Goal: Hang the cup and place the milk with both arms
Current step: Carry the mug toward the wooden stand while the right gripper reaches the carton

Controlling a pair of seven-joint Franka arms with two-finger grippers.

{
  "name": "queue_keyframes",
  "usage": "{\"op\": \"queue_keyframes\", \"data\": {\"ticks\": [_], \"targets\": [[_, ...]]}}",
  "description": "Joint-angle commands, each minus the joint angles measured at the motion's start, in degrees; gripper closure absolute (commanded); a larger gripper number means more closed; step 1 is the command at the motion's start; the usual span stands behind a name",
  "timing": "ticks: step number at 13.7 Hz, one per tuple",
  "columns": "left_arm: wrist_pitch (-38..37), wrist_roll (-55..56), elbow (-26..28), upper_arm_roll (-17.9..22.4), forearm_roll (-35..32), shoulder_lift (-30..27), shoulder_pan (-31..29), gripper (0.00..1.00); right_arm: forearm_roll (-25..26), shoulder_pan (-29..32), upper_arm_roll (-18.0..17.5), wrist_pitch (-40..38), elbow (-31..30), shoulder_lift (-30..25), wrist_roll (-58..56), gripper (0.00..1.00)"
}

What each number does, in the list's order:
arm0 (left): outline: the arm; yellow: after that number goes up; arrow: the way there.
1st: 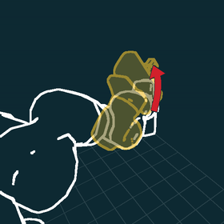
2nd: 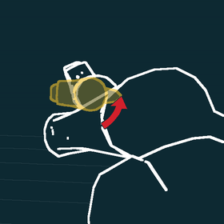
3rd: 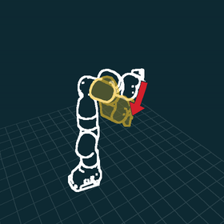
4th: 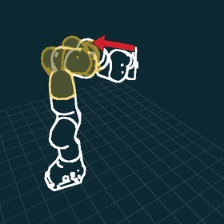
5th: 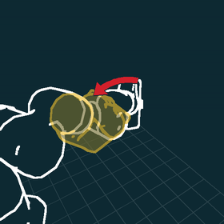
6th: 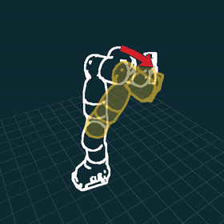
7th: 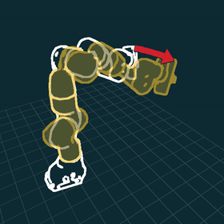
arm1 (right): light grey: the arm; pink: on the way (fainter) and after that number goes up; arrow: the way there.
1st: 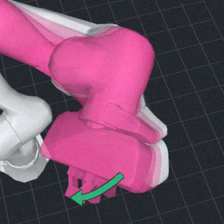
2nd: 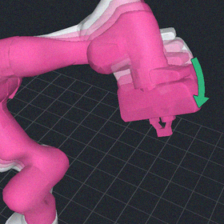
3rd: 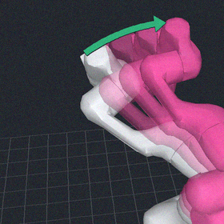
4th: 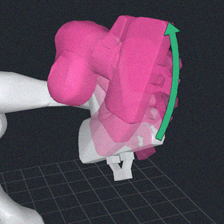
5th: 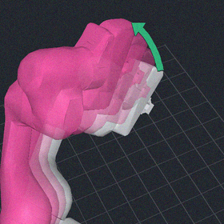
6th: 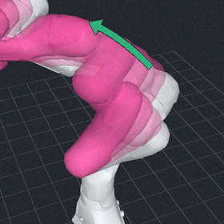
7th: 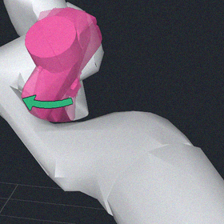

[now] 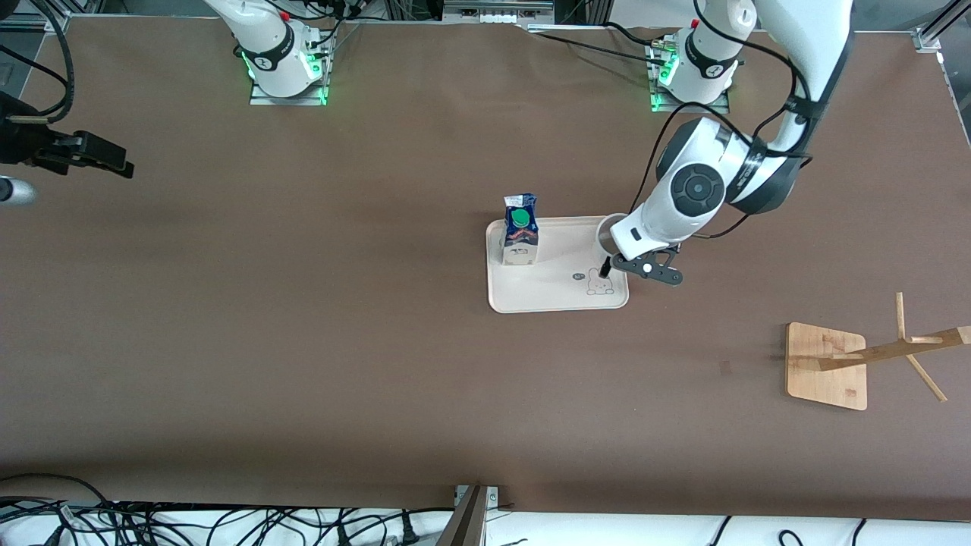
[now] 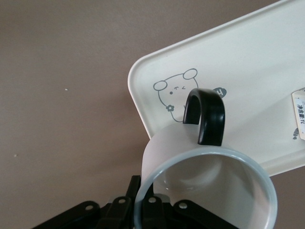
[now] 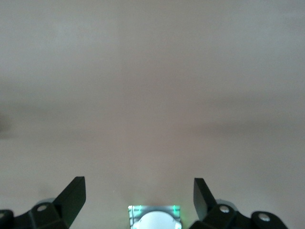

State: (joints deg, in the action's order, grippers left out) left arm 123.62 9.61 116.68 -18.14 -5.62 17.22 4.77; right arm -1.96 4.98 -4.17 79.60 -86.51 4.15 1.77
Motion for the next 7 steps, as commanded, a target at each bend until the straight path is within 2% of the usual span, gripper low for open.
{"op": "queue_keyframes", "data": {"ticks": [1,4,7], "targets": [[-3.2,-1.26,0.57,-0.41,-0.09,-4.73,-1.69,1.0,-4.44,-0.32,-0.57,-1.81,0.03,0.59,-0.54,0.0],[-5.93,-6.0,0.57,1.43,1.14,-9.91,-4.23,1.0,-10.58,-3.74,-0.92,-0.85,1.07,3.22,-0.62,0.0],[-7.08,-14.06,-0.4,5.73,3.76,-14.31,-6.78,1.0,-12.1,-11.1,-1.45,-0.5,5.9,9.19,0.85,0.0]]}}
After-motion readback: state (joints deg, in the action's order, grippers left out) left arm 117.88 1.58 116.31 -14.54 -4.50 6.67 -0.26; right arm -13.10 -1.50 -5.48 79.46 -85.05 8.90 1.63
